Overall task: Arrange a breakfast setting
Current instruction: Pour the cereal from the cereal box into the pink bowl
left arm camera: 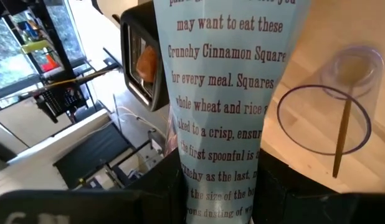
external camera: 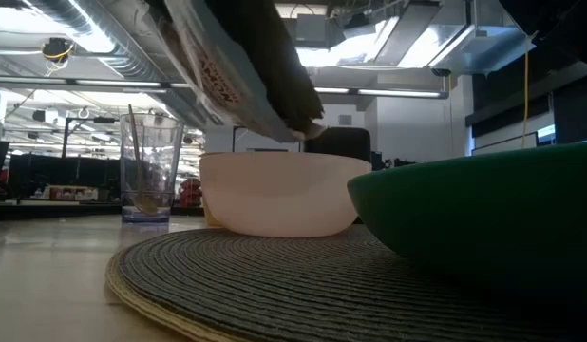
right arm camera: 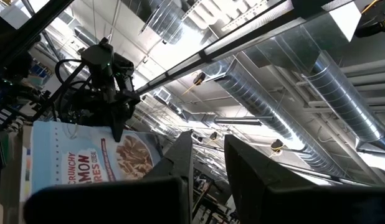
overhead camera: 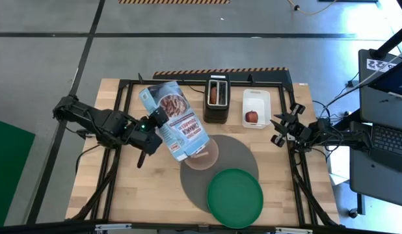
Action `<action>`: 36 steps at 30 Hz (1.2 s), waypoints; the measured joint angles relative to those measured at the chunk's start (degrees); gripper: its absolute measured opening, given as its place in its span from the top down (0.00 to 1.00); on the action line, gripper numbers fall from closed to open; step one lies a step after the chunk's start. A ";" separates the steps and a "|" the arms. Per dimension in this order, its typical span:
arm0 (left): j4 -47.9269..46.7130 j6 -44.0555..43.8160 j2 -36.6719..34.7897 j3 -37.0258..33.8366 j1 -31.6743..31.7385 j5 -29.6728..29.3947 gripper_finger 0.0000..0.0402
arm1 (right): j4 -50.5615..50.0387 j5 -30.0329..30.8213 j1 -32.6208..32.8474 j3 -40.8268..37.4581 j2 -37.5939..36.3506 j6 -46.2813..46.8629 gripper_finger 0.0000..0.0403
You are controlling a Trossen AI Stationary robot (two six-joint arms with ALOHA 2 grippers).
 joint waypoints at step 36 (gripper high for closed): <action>-0.53 3.99 3.82 -0.02 -4.91 -9.43 0.70 | -0.03 -0.02 0.01 0.00 -0.02 -0.01 0.85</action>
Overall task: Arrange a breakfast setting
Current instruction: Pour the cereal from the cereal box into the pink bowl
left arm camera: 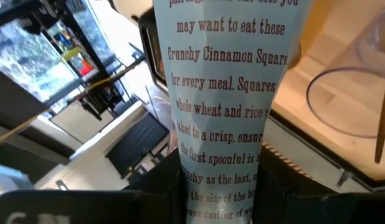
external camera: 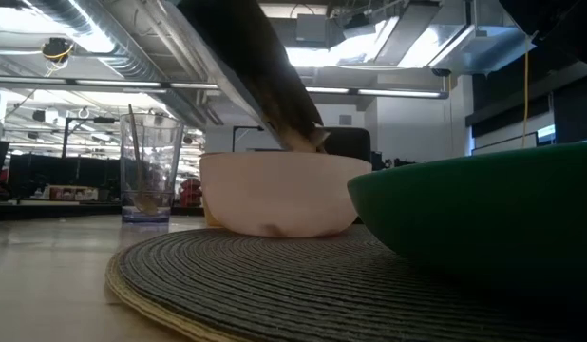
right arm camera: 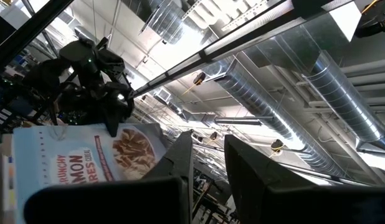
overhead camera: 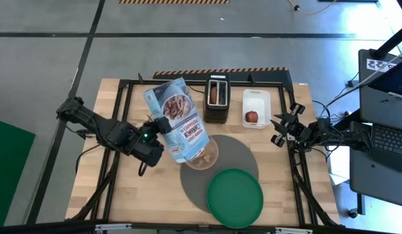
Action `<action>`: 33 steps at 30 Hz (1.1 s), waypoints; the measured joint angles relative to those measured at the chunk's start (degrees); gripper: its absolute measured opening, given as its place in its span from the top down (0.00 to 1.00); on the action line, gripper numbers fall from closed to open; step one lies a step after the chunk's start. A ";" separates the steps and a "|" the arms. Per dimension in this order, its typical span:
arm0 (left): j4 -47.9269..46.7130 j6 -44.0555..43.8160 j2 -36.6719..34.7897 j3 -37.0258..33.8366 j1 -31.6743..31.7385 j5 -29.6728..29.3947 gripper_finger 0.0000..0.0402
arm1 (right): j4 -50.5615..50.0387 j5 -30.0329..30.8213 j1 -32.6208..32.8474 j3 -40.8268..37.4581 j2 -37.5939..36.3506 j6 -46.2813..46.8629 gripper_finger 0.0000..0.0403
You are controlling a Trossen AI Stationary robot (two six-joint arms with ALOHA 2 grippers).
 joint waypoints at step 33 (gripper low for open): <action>-5.63 -5.13 0.05 -0.02 -1.66 2.67 0.77 | -1.21 1.81 0.01 0.00 0.00 -0.01 0.84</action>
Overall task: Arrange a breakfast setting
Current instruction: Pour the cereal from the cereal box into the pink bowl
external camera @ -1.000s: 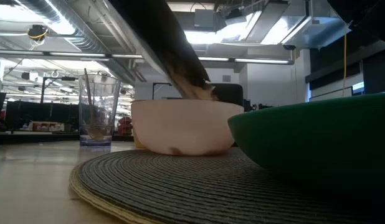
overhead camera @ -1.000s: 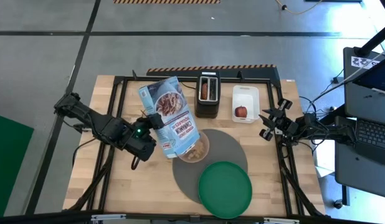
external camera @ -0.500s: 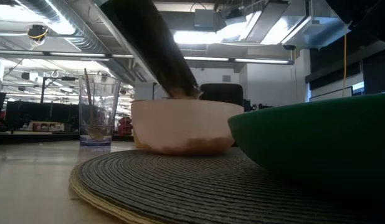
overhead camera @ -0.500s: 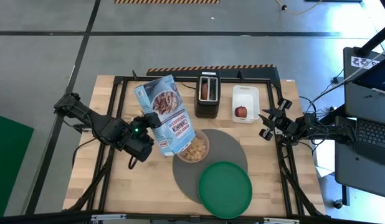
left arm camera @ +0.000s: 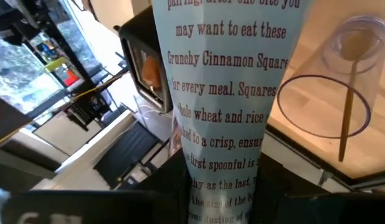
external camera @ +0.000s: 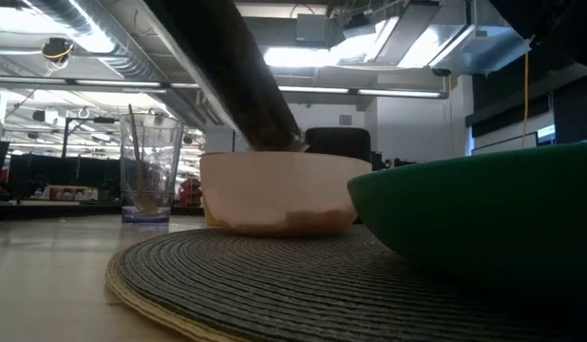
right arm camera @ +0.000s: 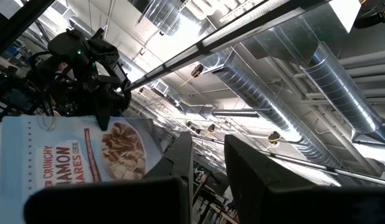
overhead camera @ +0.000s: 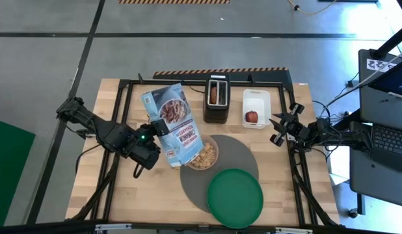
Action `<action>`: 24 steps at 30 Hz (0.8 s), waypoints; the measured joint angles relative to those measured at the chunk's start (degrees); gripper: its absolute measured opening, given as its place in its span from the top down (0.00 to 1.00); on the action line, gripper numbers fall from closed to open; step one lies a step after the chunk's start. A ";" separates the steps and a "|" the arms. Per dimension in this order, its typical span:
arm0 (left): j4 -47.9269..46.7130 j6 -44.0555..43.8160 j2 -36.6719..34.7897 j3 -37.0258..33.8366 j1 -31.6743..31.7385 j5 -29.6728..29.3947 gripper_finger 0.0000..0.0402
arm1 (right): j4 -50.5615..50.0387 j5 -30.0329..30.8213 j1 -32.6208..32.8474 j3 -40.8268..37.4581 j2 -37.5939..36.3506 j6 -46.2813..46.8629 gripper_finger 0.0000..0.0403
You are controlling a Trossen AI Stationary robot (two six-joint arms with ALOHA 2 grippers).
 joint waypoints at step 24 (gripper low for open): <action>1.85 5.64 3.71 0.00 -1.37 -7.70 0.78 | -0.17 0.09 0.00 0.00 0.00 -0.48 0.85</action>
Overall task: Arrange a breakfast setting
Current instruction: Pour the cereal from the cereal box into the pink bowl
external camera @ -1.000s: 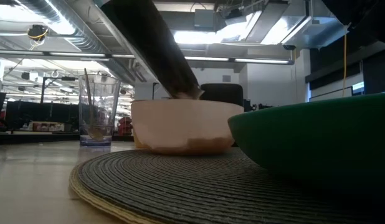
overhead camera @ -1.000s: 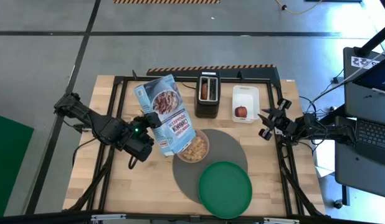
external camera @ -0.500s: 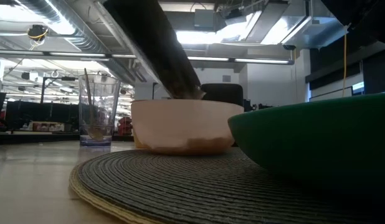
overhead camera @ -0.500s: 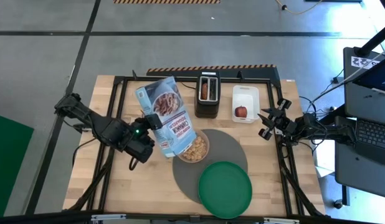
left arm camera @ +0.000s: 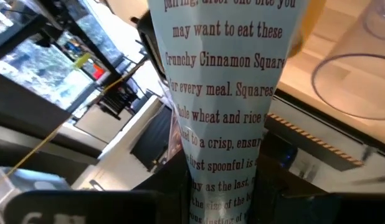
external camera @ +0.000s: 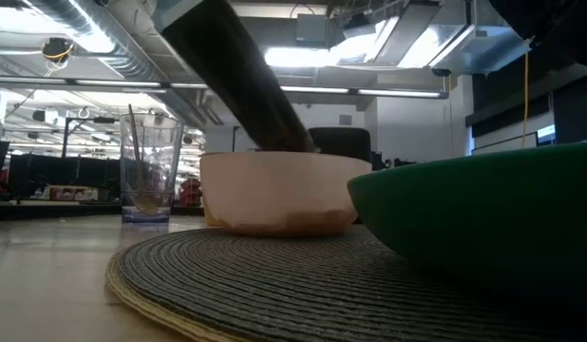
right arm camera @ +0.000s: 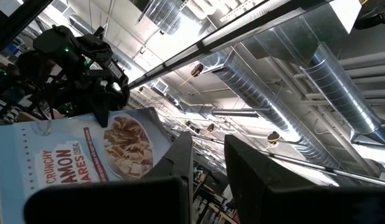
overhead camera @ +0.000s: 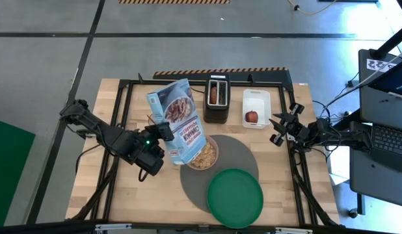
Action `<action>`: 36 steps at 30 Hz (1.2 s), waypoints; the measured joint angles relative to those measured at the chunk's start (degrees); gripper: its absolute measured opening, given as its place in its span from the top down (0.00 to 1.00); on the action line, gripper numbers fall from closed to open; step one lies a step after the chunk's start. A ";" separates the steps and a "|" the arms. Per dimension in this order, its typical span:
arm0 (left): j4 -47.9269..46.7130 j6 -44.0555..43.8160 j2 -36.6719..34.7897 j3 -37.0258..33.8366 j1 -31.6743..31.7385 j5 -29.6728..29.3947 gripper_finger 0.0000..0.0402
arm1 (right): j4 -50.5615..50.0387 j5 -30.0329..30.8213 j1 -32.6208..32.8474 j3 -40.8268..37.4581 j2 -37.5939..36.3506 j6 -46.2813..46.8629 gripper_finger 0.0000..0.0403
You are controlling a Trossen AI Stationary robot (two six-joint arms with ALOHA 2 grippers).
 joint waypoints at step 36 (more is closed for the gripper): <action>5.54 -1.55 -0.04 0.01 0.70 2.65 0.76 | 0.17 0.00 -0.01 0.00 0.00 -0.79 0.85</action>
